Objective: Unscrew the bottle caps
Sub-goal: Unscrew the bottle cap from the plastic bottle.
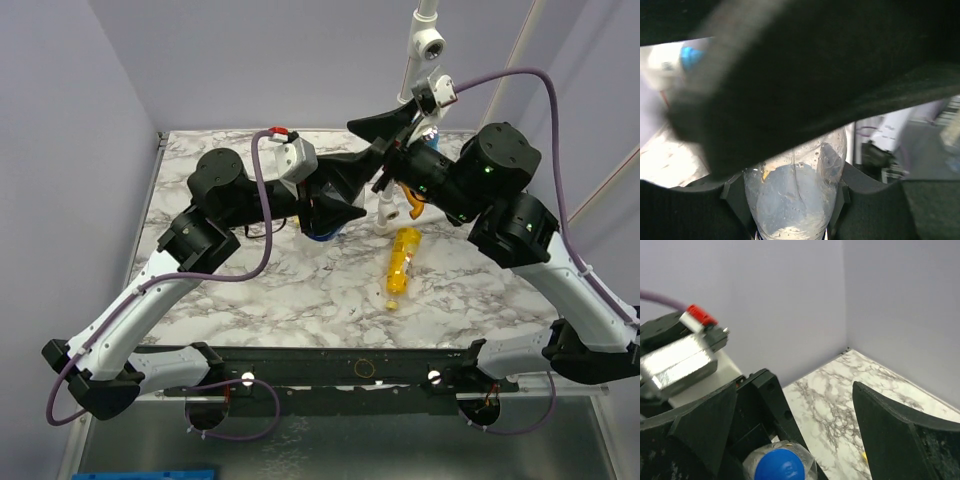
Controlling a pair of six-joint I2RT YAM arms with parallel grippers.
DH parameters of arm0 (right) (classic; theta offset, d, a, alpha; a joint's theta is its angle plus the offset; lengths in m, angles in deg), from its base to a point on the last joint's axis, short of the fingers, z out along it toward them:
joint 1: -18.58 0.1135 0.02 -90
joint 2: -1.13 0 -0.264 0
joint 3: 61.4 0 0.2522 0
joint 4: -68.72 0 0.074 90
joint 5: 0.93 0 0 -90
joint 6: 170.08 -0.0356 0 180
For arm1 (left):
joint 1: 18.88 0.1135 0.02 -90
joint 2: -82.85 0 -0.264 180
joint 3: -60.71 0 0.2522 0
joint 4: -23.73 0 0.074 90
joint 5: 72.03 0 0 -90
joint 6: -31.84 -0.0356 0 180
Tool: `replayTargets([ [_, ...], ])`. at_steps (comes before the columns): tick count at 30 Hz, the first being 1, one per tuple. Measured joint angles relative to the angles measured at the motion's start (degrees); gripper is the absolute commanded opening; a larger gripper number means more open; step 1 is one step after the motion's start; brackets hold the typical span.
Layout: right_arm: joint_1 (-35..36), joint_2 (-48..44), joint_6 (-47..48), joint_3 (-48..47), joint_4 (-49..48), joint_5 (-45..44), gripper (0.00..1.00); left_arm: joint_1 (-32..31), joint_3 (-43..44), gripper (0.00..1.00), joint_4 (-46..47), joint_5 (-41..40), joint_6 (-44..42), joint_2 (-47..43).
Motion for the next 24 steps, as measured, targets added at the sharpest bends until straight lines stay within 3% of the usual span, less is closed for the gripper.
replayTargets([
  [9, 0.00, 5.53, -3.98, -2.34, 0.04, -12.50, 0.88, 0.00, -2.05, 0.00, 0.17, -18.93, -4.00, 0.02],
  [16, 0.00, 5.95, -5.88, -2.54, -0.04, -13.49, 0.74, 0.00, -3.30, 0.00, 0.57, -22.53, -5.01, -0.55],
  [24, 0.00, 5.97, -7.39, -2.54, -0.09, -13.55, 0.43, 0.00, -3.72, 0.00, 0.68, -23.50, -5.03, -1.66],
])
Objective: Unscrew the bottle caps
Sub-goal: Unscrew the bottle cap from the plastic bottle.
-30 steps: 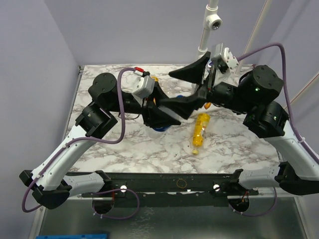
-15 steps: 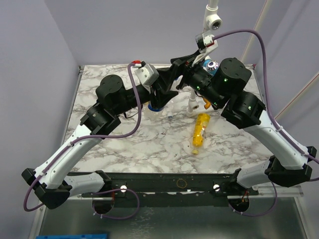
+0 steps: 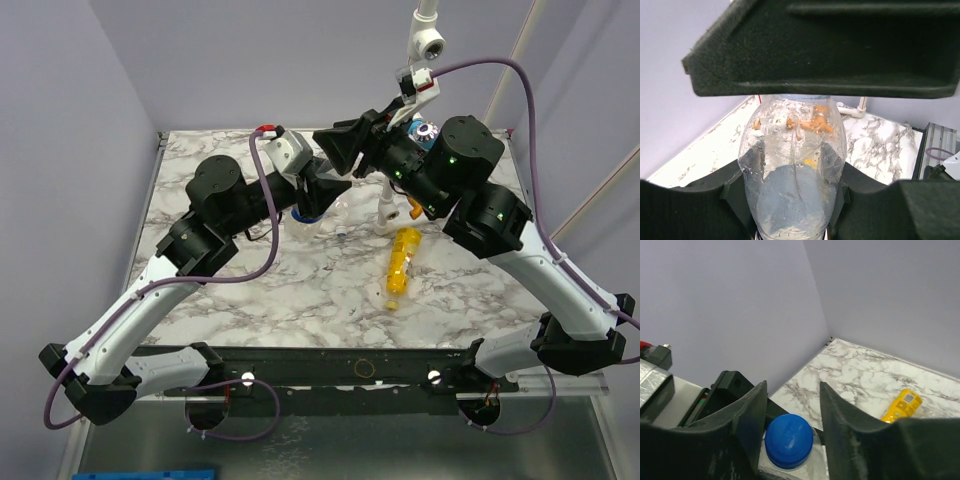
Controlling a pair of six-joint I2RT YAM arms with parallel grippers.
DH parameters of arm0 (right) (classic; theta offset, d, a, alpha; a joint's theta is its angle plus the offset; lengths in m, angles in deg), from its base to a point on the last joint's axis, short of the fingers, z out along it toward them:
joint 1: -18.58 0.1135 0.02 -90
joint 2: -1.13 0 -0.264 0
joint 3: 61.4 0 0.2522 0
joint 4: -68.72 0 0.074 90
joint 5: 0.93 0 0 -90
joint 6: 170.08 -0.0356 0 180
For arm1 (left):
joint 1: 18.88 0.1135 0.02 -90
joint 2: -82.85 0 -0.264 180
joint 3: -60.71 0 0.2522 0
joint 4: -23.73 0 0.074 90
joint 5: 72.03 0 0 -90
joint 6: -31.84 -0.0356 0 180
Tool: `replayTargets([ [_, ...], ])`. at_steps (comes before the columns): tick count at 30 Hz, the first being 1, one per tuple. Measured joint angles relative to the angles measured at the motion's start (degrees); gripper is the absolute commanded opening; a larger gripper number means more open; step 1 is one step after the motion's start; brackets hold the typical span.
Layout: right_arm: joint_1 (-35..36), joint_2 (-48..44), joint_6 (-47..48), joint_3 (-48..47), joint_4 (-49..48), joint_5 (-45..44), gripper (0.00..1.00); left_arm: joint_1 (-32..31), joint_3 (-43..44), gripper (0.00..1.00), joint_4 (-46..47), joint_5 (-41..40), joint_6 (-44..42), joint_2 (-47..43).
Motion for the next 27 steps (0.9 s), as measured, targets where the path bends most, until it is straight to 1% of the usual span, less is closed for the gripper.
replayTargets([
  [3, 0.00, 0.11, -0.48, -0.07, 0.02, 0.00, 0.31, 0.00, 0.00, 0.00, 0.09, -0.11, -0.02, -0.48],
  [5, 0.02, 0.35, -1.03, -0.35, -0.07, 0.17, 0.19, 0.00, -0.02, 0.00, 0.04, -0.15, -0.07, -0.70],
  [7, 0.02, 0.48, -1.46, -0.79, 0.04, 0.11, 0.04, 0.00, -0.02, 0.00, 0.11, -0.15, -0.09, -0.94],
  [8, 0.02, 0.61, -1.44, -1.03, 0.02, 0.39, 0.01, 0.00, -0.02, 0.00, 0.20, -0.13, -0.11, -1.01],
  [12, 0.02, 0.52, -1.42, -1.16, -0.02, 3.15, 0.01, 0.11, -0.44, 0.00, 0.20, 1.68, -0.11, -1.86],
  [13, 0.02, 0.35, -1.14, -1.11, -0.07, 4.79, 0.01, 0.24, -0.63, 0.00, 0.24, 2.71, -0.11, -2.19],
  [15, -0.09, -0.68, 0.02, -0.26, -0.79, 11.30, 0.01, 0.50, -0.76, 0.00, 0.24, 5.51, 0.33, -2.84],
  [18, -0.46, -3.61, 2.67, 1.95, -2.14, 23.61, 0.01, 0.66, -0.57, 0.00, 0.13, 14.91, 2.16, -4.02],
  [20, -0.48, -5.73, 4.26, 3.45, -3.15, 32.87, 0.01, 0.59, 0.46, 0.00, -0.37, 23.45, 3.96, -4.20],
  [23, -0.31, -7.34, 5.99, 4.48, -3.93, 43.06, 0.01, 0.09, 1.86, 0.00, -0.72, 34.77, 6.93, -3.67],
  [24, -0.17, -7.69, 6.51, 4.94, -4.04, 46.07, 0.01, 0.04, 1.97, 0.00, -0.90, 36.81, 7.50, -3.54],
  [25, -0.13, -7.87, 6.88, 5.35, -4.09, 47.98, 0.05, -0.02, 1.97, 0.00, -1.31, 39.34, 8.04, -3.37],
  [27, -0.13, -8.22, 7.39, 6.27, -4.33, 49.27, 0.53, 0.00, 1.97, 0.00, -1.90, 41.72, 8.41, -2.95],
])
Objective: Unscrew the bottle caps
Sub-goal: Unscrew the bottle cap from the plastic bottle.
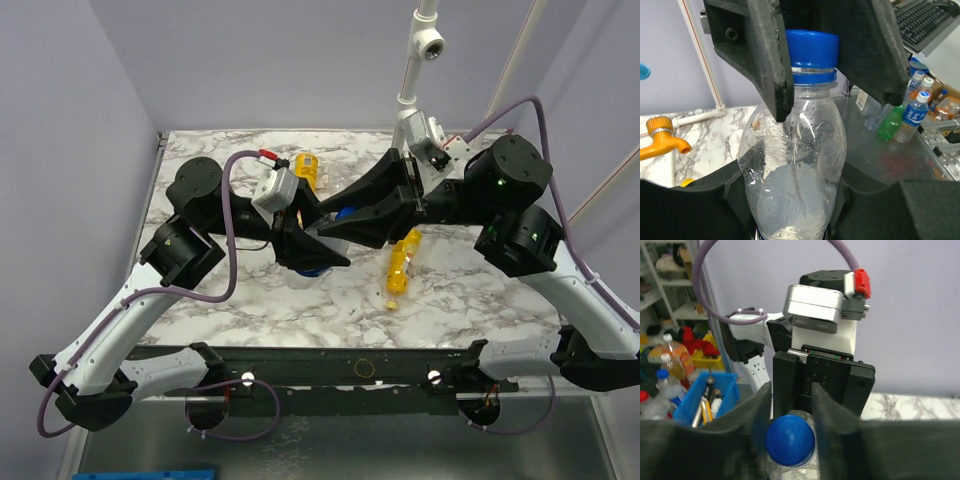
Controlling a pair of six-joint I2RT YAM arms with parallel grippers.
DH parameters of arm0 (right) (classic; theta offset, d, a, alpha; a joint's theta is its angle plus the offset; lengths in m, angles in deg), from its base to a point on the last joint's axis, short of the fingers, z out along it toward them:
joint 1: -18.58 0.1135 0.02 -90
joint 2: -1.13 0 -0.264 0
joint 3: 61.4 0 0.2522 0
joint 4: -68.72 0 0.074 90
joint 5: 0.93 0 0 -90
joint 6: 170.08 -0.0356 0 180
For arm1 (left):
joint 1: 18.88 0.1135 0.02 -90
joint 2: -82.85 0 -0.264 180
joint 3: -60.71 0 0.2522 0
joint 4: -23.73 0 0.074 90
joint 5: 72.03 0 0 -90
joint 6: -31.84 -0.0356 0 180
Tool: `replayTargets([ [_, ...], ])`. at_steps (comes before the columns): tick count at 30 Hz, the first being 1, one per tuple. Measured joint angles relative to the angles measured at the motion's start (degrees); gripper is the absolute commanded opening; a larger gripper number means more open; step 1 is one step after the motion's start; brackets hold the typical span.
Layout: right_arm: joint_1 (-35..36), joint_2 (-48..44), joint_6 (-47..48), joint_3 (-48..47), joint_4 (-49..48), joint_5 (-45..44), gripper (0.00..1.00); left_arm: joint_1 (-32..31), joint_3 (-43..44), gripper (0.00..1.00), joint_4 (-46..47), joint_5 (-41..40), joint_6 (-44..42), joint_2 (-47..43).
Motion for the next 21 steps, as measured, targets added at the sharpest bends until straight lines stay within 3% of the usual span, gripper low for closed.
replayTargets([
  [1, 0.00, -0.24, 0.13, 0.52, -0.07, -0.26, 0.70, 0.11, 0.00, 0.00, -0.35, 0.42, -0.02, 0.15],
  [3, 0.17, -1.09, -0.42, 1.73, -0.50, -4.17, 0.94, 0.15, 0.00, 0.00, -0.70, 0.66, -0.72, 0.42],
  [5, 0.20, -2.19, -1.29, 2.89, -1.55, -11.17, 1.00, 0.00, -0.02, 0.00, -1.25, -0.98, -2.54, 0.46],
  [10, 0.15, -3.48, -3.02, 2.80, -2.67, -28.37, 1.00, -0.02, -0.04, 0.00, -1.64, -11.47, -7.23, 0.52],
  [14, 0.15, -0.35, -4.52, -2.58, -0.02, -37.11, 0.99, 0.00, -0.04, 0.00, -1.44, -21.35, -9.97, 1.01],
  [18, 0.15, 2.32, -5.66, -5.20, 2.93, -41.77, 0.90, 0.00, -0.07, 0.00, -1.03, -28.72, -11.28, 1.57],
  [21, 0.15, 3.58, -6.32, -5.42, 4.42, -43.67, 0.77, 0.00, -0.17, 0.00, -0.33, -32.96, -11.82, 1.84],
])
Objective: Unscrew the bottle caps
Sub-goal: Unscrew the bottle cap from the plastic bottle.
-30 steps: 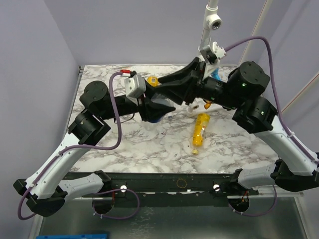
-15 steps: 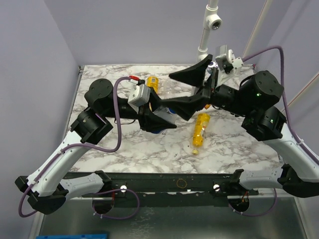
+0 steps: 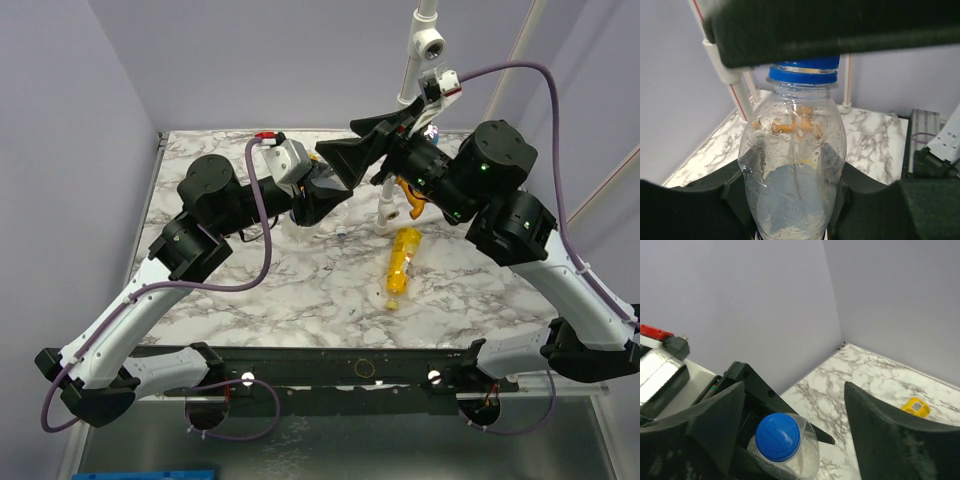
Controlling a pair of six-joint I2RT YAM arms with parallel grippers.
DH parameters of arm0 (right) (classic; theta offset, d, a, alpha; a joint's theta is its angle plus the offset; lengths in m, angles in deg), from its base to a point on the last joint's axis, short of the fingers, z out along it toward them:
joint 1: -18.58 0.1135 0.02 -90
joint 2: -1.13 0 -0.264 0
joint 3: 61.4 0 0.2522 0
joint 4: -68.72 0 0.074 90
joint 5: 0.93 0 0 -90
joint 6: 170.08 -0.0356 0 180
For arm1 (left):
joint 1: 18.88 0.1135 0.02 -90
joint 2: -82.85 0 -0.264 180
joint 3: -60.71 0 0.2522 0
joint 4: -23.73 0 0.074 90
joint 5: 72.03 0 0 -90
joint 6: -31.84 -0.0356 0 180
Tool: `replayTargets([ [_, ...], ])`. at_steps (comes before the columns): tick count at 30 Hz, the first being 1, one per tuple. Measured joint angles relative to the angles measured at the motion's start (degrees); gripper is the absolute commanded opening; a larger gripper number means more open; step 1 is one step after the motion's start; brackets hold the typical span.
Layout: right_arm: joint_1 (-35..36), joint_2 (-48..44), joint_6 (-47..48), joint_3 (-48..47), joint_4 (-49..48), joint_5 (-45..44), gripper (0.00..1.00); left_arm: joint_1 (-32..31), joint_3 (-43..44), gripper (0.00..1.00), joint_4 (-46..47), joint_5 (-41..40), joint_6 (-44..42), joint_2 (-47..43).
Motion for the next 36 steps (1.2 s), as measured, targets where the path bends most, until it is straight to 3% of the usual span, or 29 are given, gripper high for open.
replayTargets([
  [9, 0.00, 1.62, -1.86, -0.04, 1.27, -1.51, 0.24, 0.00, -0.24, 0.00, 1.22, -5.77, -0.42, 0.15],
  [13, 0.09, 1.62, -2.08, -0.02, 1.27, -1.38, 0.08, 0.00, -0.72, 0.00, 1.68, -5.95, -0.42, 0.09],
  [19, -0.39, -0.55, 0.79, 2.71, -0.02, 6.73, 0.01, 0.24, -1.55, 0.00, 1.84, -0.68, -0.20, -0.61],
  [26, -0.37, -6.54, 6.60, 6.99, -1.99, 32.46, 0.01, 0.37, 0.48, 0.00, 1.31, 26.16, 7.65, -0.90],
  [28, -0.33, -6.62, 7.80, 6.95, -2.01, 38.38, 0.07, 0.35, 1.11, 0.00, 1.01, 31.98, 10.16, -0.44],
  [29, -0.33, -6.58, 8.26, 6.95, -1.95, 40.41, 0.16, 0.33, 1.20, 0.00, 0.87, 34.53, 11.17, -0.22],
  [32, -0.33, -6.45, 9.18, 6.97, -1.51, 42.95, 0.72, 0.33, 1.22, 0.00, 0.70, 38.80, 12.74, 0.24],
  [34, -0.02, -6.49, 8.98, 6.99, -1.46, 40.68, 0.94, 0.37, 1.18, 0.00, 0.44, 39.08, 12.07, 0.28],
  [36, 0.04, -6.69, 8.33, 7.30, -2.38, 34.86, 1.00, 0.17, 1.07, 0.00, -0.11, 38.47, 10.80, 0.24],
])
